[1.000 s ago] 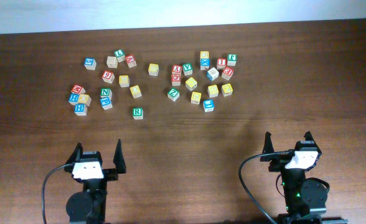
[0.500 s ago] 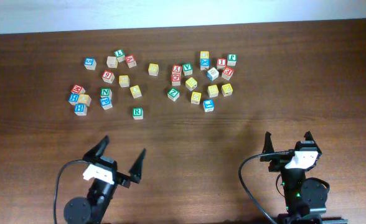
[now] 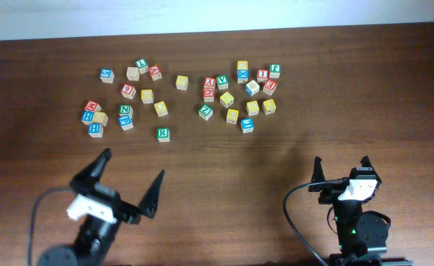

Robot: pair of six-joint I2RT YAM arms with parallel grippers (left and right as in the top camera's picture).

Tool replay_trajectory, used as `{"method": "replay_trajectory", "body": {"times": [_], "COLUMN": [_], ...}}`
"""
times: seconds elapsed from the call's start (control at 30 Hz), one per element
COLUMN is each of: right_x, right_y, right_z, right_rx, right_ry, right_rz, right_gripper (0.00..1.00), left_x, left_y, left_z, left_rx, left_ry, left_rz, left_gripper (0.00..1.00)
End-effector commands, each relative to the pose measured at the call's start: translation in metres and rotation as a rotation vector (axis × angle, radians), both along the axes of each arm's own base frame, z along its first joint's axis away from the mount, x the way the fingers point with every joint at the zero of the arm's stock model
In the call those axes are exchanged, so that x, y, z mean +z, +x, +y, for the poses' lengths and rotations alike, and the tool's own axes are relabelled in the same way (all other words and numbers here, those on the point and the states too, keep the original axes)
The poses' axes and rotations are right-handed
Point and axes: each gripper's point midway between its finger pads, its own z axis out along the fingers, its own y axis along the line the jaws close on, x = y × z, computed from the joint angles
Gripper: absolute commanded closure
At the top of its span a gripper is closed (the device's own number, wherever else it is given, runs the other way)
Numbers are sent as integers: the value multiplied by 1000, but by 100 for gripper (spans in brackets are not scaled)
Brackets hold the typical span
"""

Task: Spell out RSS
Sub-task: 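Raise the left gripper from rest toward the blocks, then lower the left gripper onto the green R block and close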

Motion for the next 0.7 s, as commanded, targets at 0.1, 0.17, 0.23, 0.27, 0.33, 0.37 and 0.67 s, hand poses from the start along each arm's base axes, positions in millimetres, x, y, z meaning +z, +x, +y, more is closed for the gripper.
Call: {"method": "replay_trajectory", "body": {"times": [0.1,0.17,0.23,0.27,0.33,0.37,0.67], "right_x": [-2,-2,-2,-2,-2,-2,-2], "right_y": [0,0,0,0,0,0,0], "right_z": [-2,-2,-2,-2,-2,-2,-2], "right_rx": [-6,-6,-6,-6,-6,-6,-6], "right_ry": [-7,-7,-7,-7,-7,-7,-7], "right_rz": [3,3,3,3,3,3,3], "right_gripper": [2,2,2,2,2,2,2], "left_x": [30,40,47,47,34,25,-35], "left_y": [22,36,52,59,79,84,122], "left_z": [-26,-26,-20,-14,14,24,16], "left_rx": [-170,-164,-122,-82,89,150,102], "left_ry": [19,19,20,22,54,80,89], "left_rz": [301,313,354,391,597,719,1156], "left_gripper": [1,1,1,1,1,1,1]}}
